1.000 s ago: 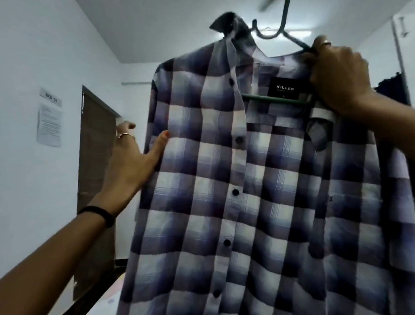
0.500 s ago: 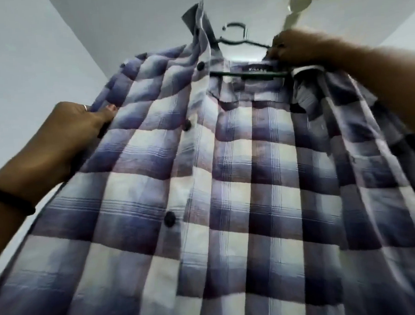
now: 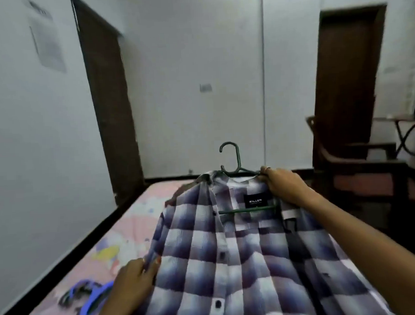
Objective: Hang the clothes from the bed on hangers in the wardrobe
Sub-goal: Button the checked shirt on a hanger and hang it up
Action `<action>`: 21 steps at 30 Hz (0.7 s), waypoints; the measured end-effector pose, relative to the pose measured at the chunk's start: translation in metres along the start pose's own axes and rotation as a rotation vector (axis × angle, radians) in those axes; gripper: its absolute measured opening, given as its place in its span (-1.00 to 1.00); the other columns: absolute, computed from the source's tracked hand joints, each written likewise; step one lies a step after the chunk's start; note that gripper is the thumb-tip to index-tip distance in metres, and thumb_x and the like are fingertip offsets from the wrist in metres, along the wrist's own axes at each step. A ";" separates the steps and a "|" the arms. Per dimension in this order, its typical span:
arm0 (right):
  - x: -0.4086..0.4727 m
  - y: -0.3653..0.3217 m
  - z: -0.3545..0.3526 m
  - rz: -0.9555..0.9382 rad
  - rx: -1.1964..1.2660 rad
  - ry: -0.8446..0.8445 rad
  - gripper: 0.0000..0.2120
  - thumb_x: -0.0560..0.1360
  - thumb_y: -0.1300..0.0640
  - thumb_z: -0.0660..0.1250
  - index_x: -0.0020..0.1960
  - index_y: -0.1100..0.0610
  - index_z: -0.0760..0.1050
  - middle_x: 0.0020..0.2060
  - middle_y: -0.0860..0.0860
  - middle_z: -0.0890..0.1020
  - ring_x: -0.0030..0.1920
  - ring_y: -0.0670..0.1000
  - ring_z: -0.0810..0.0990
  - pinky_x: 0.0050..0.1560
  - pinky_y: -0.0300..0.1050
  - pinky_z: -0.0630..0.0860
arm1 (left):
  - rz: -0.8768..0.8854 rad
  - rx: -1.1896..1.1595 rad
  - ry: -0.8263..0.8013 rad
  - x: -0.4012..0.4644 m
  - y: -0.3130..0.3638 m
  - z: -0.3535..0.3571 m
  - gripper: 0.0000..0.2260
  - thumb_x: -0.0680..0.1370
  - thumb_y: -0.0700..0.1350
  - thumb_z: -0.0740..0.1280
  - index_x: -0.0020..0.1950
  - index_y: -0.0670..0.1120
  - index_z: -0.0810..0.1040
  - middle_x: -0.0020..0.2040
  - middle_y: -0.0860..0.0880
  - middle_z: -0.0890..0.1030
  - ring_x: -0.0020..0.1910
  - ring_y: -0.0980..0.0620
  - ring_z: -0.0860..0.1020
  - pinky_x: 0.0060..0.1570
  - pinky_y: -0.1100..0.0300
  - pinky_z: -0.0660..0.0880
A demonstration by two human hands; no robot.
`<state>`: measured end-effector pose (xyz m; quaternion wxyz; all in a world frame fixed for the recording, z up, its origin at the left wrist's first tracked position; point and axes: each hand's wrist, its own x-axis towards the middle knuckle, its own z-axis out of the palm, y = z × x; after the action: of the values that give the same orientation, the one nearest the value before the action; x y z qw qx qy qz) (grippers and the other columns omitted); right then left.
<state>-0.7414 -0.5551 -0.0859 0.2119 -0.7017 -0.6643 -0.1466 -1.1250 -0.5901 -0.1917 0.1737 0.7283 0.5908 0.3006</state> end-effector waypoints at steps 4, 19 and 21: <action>-0.016 0.010 0.077 0.029 -0.002 -0.055 -0.74 0.64 -0.03 0.09 0.22 0.08 0.39 0.06 0.20 0.61 0.02 0.28 0.58 -0.09 0.06 0.48 | -0.007 -0.030 0.065 -0.001 -0.017 0.042 -0.72 0.57 0.11 0.22 0.26 0.11 0.47 0.13 0.12 0.57 0.12 0.07 0.56 0.06 0.26 0.48; -0.022 0.051 0.250 -0.037 0.071 -0.262 -0.76 0.63 -0.05 0.09 0.18 0.04 0.40 0.10 0.02 0.59 -0.08 0.21 0.60 -0.24 0.01 0.47 | 0.034 -0.037 -0.047 0.152 0.013 0.209 -0.30 0.44 0.35 0.26 0.46 0.00 0.27 0.39 0.01 0.41 0.32 -0.02 0.41 0.24 0.03 0.43; -0.022 0.056 0.265 -0.048 0.017 -0.247 -0.76 0.63 -0.03 0.14 0.26 -0.01 0.37 0.08 0.01 0.59 -0.13 0.22 0.63 -0.33 -0.01 0.46 | 0.064 0.016 -0.073 0.163 0.007 0.229 -0.51 0.56 0.18 0.25 0.42 -0.01 0.38 0.29 -0.03 0.55 0.16 -0.07 0.55 0.12 0.05 0.48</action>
<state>-0.7073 -0.4457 -0.3321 0.1308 -0.6964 -0.7032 -0.0587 -0.9523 -0.4114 -0.3234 0.1796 0.7588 0.5628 0.2743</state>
